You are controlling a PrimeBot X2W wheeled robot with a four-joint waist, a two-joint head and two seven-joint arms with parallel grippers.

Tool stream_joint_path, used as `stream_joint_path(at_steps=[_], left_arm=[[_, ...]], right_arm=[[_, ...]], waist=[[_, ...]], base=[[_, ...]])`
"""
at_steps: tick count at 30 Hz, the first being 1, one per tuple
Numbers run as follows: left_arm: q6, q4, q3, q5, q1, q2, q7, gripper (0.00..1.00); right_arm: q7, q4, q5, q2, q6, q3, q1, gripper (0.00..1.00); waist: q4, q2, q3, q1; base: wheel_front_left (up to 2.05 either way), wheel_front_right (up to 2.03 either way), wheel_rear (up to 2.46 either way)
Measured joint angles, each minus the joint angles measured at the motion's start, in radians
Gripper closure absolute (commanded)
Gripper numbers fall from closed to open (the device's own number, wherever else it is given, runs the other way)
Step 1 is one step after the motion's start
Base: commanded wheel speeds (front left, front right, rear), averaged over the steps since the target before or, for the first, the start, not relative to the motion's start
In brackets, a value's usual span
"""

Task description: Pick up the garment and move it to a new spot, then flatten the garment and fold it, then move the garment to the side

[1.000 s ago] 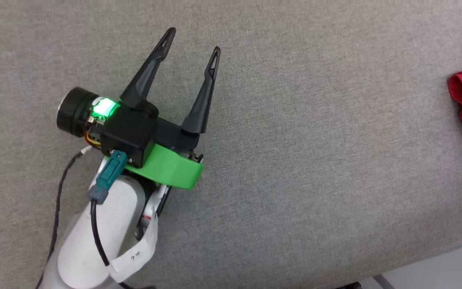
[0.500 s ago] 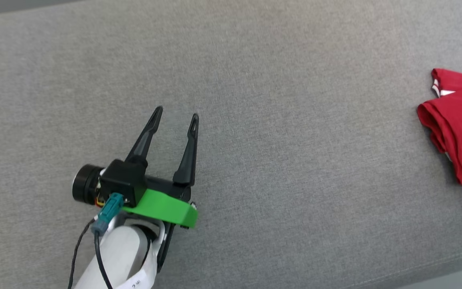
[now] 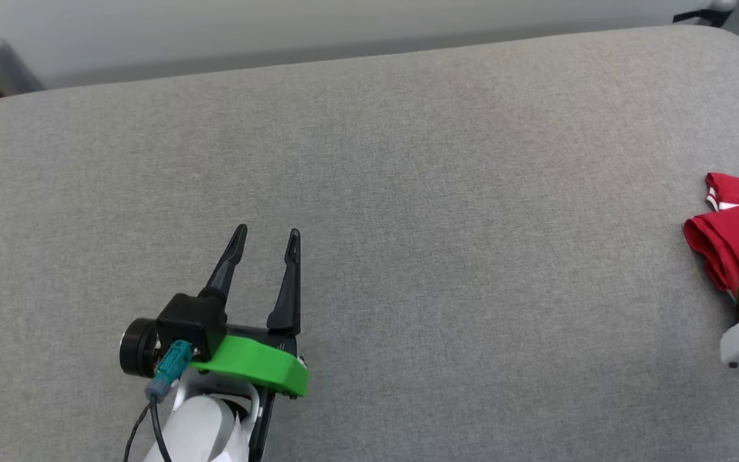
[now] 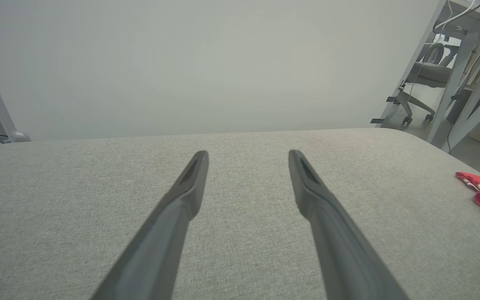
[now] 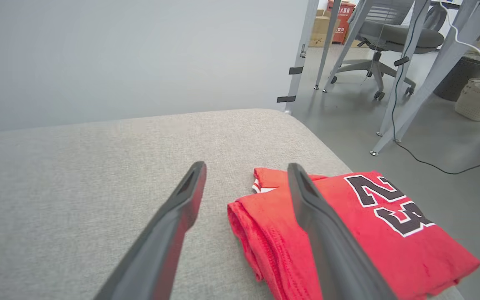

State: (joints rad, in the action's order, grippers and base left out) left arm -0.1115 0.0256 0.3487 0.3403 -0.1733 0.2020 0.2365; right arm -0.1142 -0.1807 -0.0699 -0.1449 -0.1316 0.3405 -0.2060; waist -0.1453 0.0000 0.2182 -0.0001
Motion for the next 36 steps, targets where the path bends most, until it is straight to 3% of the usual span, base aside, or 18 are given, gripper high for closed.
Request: stream_joint_path(at_steps=[5,16,36], left_arm=[[-0.018,0.021,-0.035,0.02,0.035,-0.009,0.009,0.0],[-0.033,0.042,-0.106,0.04,0.103,0.011,0.018,0.0],[-0.032,0.095,-0.07,0.029,0.168,0.015,0.019,0.0]], right_arm=[[0.043,0.145,-0.026,0.046,0.0,-0.071,0.089,0.0],[0.076,0.339,-0.042,0.089,0.0,-0.202,0.266,0.0],[0.119,0.429,-0.05,0.094,0.0,-0.287,0.416,0.0]], waist=[[0.039,0.0,-0.039,0.0],[0.116,0.0,-0.122,0.0],[0.135,0.0,-0.228,0.0]], base=[[0.0,0.0,0.0],[0.0,0.0,0.0],[0.0,0.0,0.0]])
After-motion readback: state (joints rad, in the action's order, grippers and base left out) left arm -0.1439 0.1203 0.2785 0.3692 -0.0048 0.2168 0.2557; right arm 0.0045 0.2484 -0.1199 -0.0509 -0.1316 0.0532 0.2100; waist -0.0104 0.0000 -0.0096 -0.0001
